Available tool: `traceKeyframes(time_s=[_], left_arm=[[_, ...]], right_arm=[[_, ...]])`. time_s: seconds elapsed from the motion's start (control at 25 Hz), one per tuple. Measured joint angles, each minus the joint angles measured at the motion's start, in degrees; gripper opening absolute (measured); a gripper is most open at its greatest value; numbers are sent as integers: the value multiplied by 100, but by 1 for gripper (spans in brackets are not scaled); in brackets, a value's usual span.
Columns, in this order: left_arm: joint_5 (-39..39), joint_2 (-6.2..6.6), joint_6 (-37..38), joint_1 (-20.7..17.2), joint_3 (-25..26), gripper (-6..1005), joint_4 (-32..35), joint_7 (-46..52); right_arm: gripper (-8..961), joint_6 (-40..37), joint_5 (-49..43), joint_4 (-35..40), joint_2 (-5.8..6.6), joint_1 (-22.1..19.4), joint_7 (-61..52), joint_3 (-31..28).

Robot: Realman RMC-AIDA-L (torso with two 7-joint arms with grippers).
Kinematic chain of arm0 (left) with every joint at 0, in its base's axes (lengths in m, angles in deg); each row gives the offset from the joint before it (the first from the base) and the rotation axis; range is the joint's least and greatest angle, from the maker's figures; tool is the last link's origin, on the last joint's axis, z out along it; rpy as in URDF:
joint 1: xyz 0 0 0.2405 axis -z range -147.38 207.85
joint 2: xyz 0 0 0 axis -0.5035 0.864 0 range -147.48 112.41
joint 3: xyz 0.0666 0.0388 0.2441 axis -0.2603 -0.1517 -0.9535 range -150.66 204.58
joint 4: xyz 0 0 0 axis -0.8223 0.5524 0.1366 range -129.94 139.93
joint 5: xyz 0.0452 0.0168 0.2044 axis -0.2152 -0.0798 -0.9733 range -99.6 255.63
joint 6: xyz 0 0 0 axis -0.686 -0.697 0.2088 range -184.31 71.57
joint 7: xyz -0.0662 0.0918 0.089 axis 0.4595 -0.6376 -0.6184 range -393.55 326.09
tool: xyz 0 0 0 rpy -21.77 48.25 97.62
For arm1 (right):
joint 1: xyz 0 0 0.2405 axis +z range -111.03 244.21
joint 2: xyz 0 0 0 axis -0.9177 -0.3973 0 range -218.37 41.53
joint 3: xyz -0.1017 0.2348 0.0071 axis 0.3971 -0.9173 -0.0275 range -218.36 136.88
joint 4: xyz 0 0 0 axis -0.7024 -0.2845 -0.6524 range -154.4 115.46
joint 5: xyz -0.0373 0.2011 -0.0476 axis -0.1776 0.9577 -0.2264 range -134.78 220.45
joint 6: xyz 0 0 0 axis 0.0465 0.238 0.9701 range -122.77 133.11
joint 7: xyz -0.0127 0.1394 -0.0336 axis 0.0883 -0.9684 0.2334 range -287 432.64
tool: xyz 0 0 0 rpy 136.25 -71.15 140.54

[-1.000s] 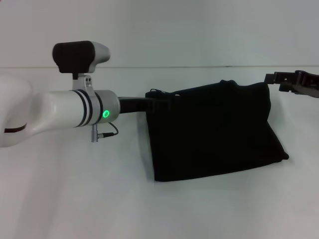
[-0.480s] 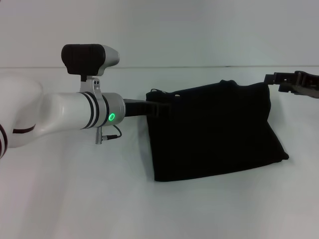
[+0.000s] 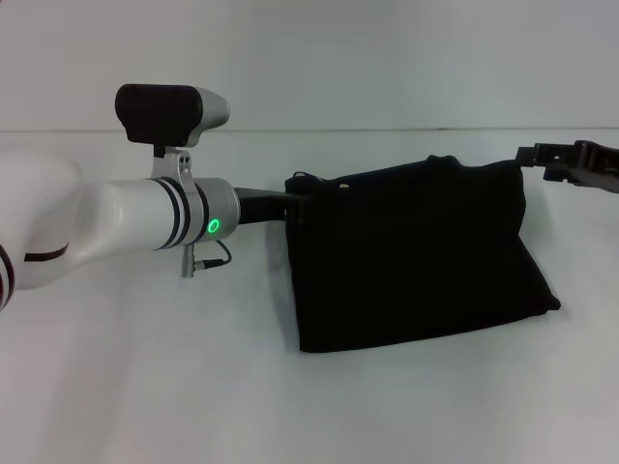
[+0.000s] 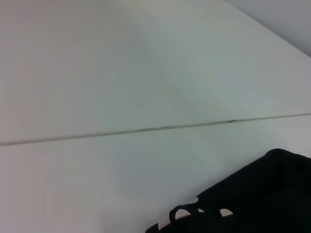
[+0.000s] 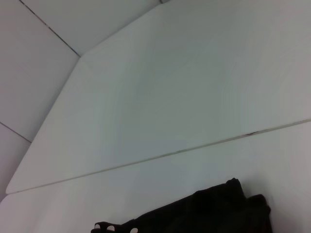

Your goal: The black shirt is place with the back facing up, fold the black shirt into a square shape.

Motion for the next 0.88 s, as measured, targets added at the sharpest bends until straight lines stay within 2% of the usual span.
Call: traceKeyframes(time_s=[0.36,0.88], left_arm=[[0,16,-11,25,4,43,-27,31],[11,42,-12,48,21,39,105,76]], right_arm=[[704,-5,0,0,0,-16,27,-57],[705,6,0,0,-4,-31,31,-58]])
